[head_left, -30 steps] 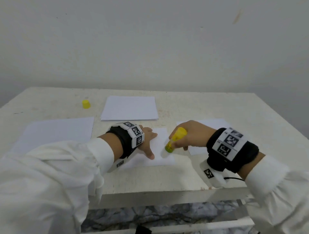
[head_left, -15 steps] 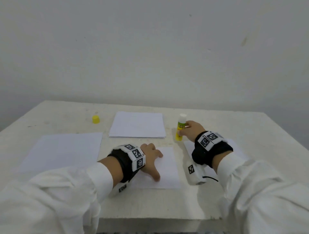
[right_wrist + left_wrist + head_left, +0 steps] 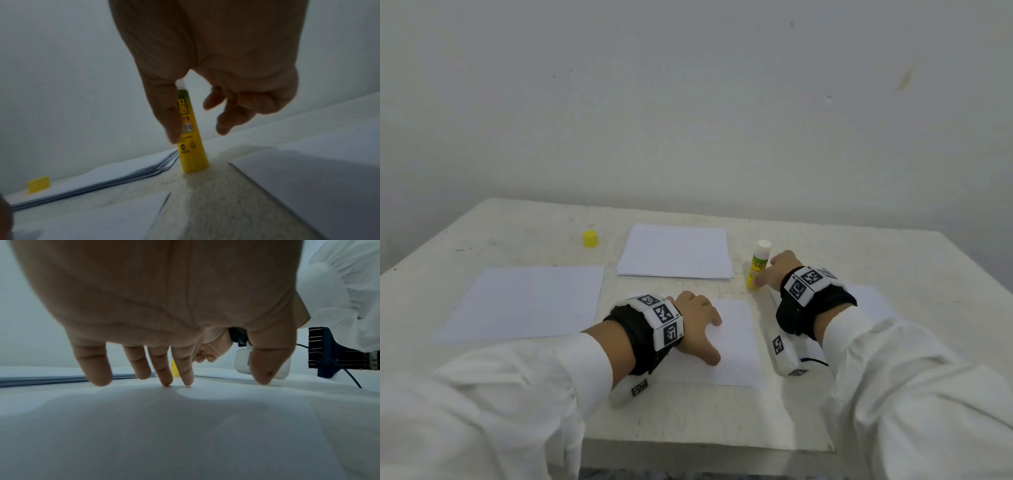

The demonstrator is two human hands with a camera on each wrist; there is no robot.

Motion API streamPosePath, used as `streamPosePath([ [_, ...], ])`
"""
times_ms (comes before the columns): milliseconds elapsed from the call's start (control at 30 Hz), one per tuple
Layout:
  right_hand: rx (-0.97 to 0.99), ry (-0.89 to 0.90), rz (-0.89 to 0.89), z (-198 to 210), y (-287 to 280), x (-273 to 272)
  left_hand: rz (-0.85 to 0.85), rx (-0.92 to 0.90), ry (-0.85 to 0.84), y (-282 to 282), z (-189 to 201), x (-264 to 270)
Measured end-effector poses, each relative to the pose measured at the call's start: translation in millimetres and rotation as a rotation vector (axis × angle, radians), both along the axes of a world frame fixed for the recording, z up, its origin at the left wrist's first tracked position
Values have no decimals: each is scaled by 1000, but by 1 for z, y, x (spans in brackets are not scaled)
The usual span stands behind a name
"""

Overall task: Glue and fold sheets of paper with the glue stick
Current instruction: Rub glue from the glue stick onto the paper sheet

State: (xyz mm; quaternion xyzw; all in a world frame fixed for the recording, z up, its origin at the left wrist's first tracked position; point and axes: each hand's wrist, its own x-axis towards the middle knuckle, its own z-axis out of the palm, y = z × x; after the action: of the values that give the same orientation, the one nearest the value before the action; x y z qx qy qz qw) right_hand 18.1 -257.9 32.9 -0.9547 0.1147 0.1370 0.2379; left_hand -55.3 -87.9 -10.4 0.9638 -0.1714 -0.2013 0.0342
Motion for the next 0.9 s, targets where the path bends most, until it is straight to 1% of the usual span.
streamPosePath([
  [67,-128,62,35,7,-1,-8,8,-67,-11,4,2,-2],
  [133,-169,115,101,10,3,-16,23,-132,-26,13,5,-3],
  [200,-195,125,188,11,14,-22,53,-187,-36,26,9,-2],
  [333,-200,93,482,25,62,-34,169,-217,-61,79,18,-5],
  [433,-188,49,617,24,115,-36,344,-137,-54,140,21,-13],
  [533,-208,3,664,12,170,-33,492,21,-22,201,23,-18],
  [600,-248,1,682,3,204,-30,544,141,19,236,22,-19],
  [700,-403,28,733,-14,245,-20,554,284,80,276,18,-19],
  [800,-482,24,727,-26,265,-13,535,282,109,295,10,-15],
  [900,-532,66,728,-30,268,-11,522,285,113,299,4,-8],
])
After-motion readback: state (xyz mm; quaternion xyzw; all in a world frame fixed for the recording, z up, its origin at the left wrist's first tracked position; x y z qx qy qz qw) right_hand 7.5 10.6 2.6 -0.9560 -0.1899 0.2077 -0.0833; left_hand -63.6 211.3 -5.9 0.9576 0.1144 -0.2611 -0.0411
